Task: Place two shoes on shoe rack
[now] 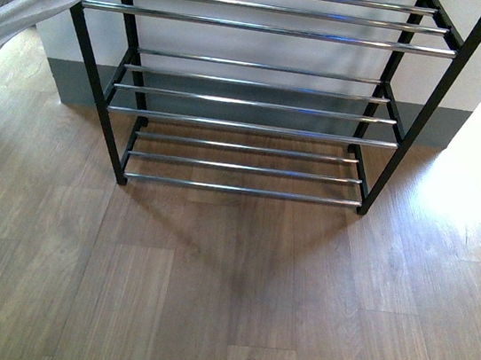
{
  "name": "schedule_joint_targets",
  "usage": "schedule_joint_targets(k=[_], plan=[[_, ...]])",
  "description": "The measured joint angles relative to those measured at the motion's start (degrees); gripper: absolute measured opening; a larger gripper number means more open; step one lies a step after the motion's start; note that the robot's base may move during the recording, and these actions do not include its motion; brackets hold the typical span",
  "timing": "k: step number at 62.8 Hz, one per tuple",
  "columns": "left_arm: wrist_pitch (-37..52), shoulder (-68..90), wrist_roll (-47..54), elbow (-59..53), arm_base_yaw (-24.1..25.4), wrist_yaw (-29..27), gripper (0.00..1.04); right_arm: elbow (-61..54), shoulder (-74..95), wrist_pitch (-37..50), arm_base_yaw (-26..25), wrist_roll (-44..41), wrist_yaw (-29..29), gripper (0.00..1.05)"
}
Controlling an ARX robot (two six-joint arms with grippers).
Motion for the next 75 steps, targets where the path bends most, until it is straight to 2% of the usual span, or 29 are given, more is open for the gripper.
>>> schedule_joint_targets(k=[75], plan=[[0.0, 0.02, 0.0, -0.02, -0.02, -0.04, 0.02, 0.0, 0.02, 0.0, 0.0, 0.0, 0.02, 0.01]])
